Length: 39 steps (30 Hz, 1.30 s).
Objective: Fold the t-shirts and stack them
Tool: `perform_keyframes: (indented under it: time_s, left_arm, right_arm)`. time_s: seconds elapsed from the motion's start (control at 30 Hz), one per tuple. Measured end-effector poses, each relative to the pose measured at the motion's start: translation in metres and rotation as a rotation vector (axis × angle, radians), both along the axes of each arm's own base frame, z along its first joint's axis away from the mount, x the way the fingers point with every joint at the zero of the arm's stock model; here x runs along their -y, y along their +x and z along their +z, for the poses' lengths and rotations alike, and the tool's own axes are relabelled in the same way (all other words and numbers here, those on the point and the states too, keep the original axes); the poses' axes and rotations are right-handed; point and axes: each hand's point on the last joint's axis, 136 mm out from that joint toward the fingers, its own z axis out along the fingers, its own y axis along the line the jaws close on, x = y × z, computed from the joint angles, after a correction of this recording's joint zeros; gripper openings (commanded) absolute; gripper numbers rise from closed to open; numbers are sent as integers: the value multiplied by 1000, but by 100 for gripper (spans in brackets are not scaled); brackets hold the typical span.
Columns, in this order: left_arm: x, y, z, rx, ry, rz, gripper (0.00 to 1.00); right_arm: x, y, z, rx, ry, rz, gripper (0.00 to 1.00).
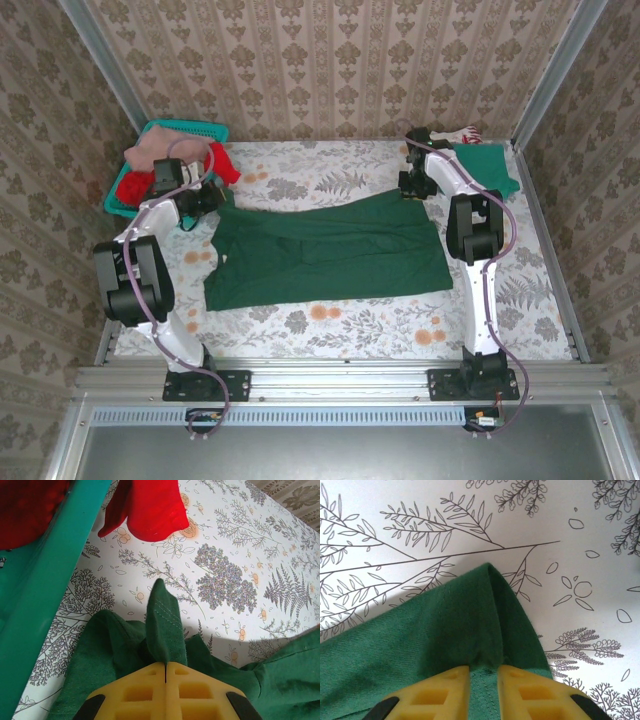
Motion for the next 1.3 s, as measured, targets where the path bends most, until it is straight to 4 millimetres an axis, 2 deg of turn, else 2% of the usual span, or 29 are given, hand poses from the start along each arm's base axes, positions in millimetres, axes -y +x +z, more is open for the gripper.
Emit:
perform_keyframes:
  time_s: [0.2, 0.53, 0.67, 0.83, 0.87, 0.9, 0.93, 1.07, 1.2, 1.3]
  left_arm:
    - [0, 0, 0, 0, 0, 0, 0]
    - [1, 0, 0, 0, -2, -2, 0]
    - [1, 0, 0, 0, -3, -3, 0]
    - [1, 2, 3, 8, -5, -5, 0]
    - [1, 2, 3, 8, -5, -5, 0]
    - [1, 1, 3, 8, -5, -6, 0]
    - [1, 2, 3, 7, -7, -7, 0]
    - [2, 3, 2, 5, -10, -10, 0]
    - [2, 4, -2, -3, -11, -10, 0]
    - [2, 4, -2, -5, -11, -9, 0]
  right_arm:
    - [0, 1, 1, 5, -2, 7, 0]
    - [1, 6, 13, 33, -9, 17, 0]
    - [1, 2, 39, 71, -6, 16, 0]
    - [1, 0, 82, 153, 2, 15, 0]
    - [1, 0, 87, 166, 3, 15, 2]
    - [1, -1, 89, 174, 4, 15, 22]
    - [1, -1, 89, 175, 6, 12, 33]
    - [2, 0, 75, 145, 1, 17, 45]
    - [1, 11, 42, 98, -9, 23, 48]
    - [2, 9, 14, 45, -14, 24, 49]
